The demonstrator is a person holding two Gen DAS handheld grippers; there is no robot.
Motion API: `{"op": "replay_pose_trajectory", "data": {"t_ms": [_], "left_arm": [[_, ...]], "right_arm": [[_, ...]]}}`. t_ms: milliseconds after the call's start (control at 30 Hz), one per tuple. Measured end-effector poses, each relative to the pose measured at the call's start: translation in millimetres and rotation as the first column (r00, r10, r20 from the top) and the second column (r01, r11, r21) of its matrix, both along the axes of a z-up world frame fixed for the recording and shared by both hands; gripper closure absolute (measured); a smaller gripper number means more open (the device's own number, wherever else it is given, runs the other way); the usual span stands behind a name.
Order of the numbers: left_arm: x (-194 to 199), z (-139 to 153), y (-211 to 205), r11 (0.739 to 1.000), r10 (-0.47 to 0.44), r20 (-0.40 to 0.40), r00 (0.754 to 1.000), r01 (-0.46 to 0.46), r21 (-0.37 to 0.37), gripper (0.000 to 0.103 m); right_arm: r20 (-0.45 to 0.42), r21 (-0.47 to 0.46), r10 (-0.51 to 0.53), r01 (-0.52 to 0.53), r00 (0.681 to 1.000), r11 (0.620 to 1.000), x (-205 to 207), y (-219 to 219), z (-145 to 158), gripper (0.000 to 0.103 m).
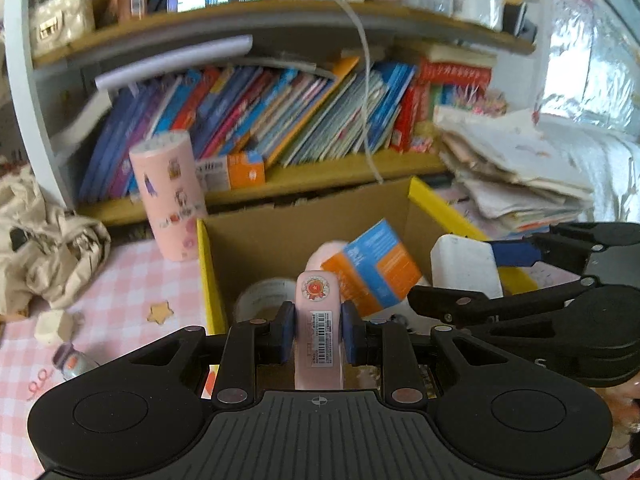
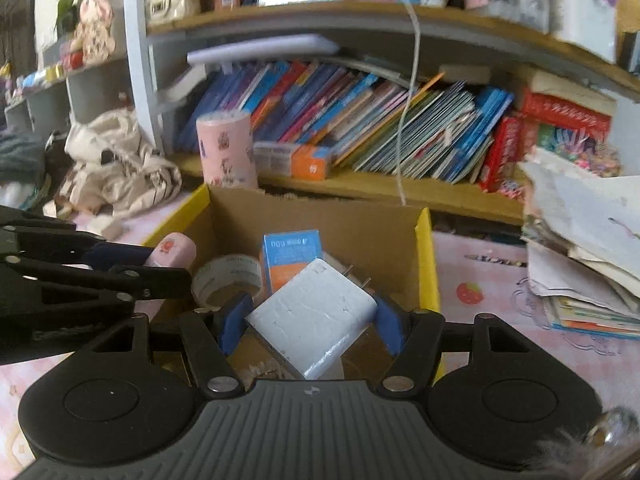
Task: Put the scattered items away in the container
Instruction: 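Lower the eraser and charger into the yellow box and open both grippers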
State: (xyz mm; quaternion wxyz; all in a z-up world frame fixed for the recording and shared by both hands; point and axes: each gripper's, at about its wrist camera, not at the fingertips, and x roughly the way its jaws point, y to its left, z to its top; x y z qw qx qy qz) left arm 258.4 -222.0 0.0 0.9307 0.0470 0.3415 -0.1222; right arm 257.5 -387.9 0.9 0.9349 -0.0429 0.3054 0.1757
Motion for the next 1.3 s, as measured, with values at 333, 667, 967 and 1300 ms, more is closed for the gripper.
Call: {"op": "replay_pose_trajectory", "data": {"t_ms": [333, 667, 967, 1300], "left_arm": [[21, -28, 0, 1.000, -0.001, -0.110, 0.994, 0.002, 0.006, 0.080], [19, -29, -2, 1.000, -0.018, -0.113, 0.993, 0.020, 0.015, 0.077], [4, -16, 4, 1.000, 0.010, -0.059, 0.998, -0.010, -0.002, 0.053], [-29, -1, 11, 0.999, 0.037, 0.017, 0.999, -0.037, -0.012, 0.031]], "right_arm": [[-0.108, -0.045, 0.060, -0.065, 0.992, 0.997, 27, 4, -28, 0.042], [-0.091, -0.077, 0.052, -0.059, 0.994, 0.995, 28, 3, -30, 0.044], [-0.063, -0.067, -0.001, -0.003, 0.998, 0.998, 13, 0, -21, 0.039], [0.011, -0.051, -0.068, 0.069, 0.998, 0.996, -18, -5, -4, 0.035]]}}
